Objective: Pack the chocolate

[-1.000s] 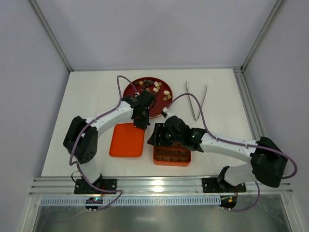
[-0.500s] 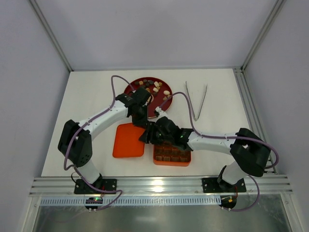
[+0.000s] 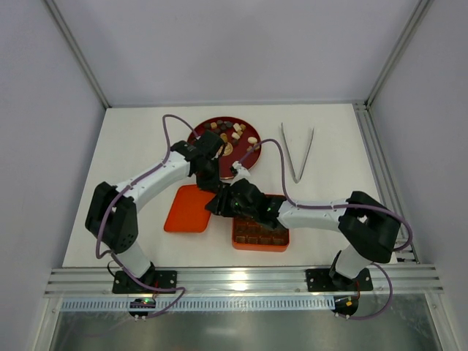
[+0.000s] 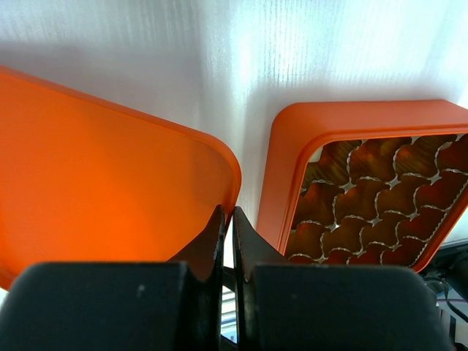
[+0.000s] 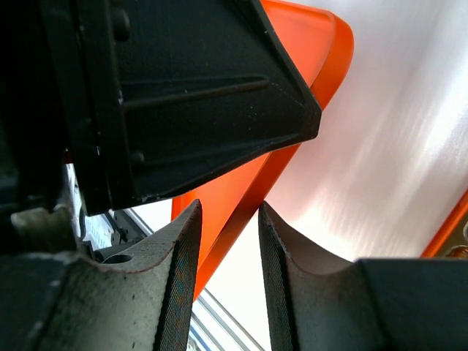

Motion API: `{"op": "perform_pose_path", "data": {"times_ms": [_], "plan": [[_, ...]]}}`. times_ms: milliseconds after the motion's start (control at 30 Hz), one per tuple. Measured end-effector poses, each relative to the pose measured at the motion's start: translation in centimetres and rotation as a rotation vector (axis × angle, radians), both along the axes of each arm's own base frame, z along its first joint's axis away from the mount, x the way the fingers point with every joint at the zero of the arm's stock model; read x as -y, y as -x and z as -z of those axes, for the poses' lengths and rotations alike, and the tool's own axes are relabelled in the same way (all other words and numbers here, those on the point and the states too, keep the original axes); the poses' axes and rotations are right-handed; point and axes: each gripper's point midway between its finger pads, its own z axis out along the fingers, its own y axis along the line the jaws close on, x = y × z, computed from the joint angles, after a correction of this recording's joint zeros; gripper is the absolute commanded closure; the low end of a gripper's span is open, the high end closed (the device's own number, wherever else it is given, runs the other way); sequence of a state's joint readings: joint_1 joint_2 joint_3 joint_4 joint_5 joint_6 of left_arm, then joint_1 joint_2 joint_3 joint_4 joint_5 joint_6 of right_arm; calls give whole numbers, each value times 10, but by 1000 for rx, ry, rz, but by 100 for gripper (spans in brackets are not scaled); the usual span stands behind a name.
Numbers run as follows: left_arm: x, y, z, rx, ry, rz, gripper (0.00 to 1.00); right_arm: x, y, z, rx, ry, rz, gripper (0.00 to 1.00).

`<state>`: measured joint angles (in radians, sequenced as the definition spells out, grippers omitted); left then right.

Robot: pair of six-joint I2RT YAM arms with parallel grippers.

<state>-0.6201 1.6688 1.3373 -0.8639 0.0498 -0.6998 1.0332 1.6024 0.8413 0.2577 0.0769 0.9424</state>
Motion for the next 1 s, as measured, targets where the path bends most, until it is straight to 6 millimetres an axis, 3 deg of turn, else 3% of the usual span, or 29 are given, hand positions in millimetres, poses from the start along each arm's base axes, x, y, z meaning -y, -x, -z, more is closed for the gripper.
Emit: {"op": "perform_pose_path", "data": {"times_ms": [567,900,1000], "plan": [[-8,5,4,9,8,-62,100,-7,1,4,-12,-28,47,62],[11,9,-23,40,134,-98,100,0,5,32,-79,5,83,63],[13,8,-25,41,150,-99,99,0,5,33,-80,6,83,71]]}}
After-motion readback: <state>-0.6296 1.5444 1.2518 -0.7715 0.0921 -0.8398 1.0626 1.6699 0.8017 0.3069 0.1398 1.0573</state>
